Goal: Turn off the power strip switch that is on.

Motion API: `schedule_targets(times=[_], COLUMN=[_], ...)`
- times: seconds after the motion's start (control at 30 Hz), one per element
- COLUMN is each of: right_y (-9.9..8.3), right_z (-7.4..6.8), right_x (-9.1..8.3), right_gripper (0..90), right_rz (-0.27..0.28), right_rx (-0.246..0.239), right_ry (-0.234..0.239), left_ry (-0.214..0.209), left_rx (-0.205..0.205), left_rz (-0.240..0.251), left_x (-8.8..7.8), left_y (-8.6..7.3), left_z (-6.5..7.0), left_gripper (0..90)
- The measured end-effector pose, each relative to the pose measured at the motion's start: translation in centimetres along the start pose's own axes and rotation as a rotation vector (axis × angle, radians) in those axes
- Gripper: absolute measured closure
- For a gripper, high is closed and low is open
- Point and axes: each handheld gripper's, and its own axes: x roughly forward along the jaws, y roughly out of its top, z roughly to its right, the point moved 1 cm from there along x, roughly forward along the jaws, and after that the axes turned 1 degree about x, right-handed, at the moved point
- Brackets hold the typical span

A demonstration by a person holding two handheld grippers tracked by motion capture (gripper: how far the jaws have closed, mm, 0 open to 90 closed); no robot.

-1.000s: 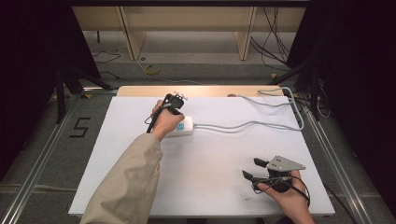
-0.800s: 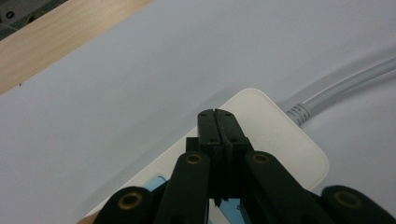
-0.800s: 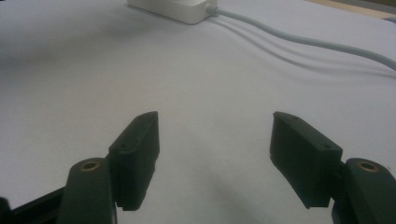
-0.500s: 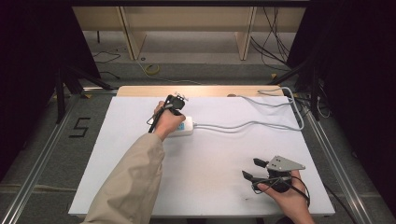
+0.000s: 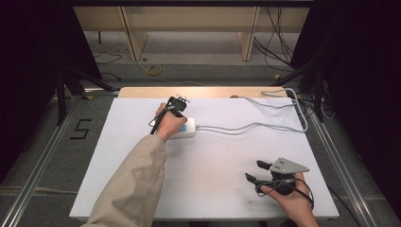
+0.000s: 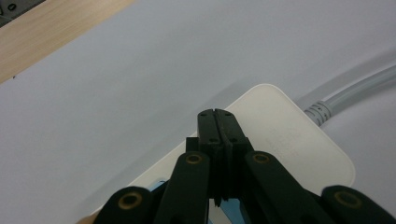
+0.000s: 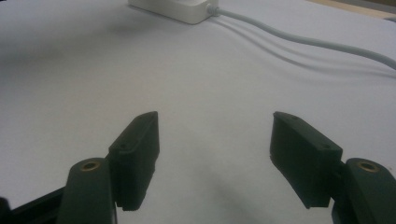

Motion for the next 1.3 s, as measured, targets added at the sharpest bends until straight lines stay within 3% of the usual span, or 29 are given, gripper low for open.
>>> schedule_targets(times=[0.27,0.47,0.63,0.73,1.3], right_y=[0.0,-0.01,-0.01,-0.01,-0.01], right_z=[-0.04,-0.06,-0.07,-0.1,-0.14], right_x=[0.05,0.06,0.07,0.07,0.07], right_gripper=[34.0,34.0,34.0,34.0,33.9], right_rz=[-0.003,-0.004,-0.004,-0.004,-0.005], right_rx=[-0.001,-0.005,-0.005,-0.006,-0.011], right_ry=[0.002,0.003,0.003,0.003,0.004], left_ry=[0.01,0.003,0.0,-0.008,0.004], left_rx=[0.024,0.004,0.025,-0.005,0.013], left_rz=[-0.01,-0.011,-0.039,-0.028,-0.031], left_x=[-0.03,-0.01,-0.07,0.0,0.02], left_y=[0.04,0.05,0.24,0.18,0.22], left_z=[0.21,0.16,0.16,-0.09,0.12], left_gripper=[89.5,89.6,89.6,89.6,89.7])
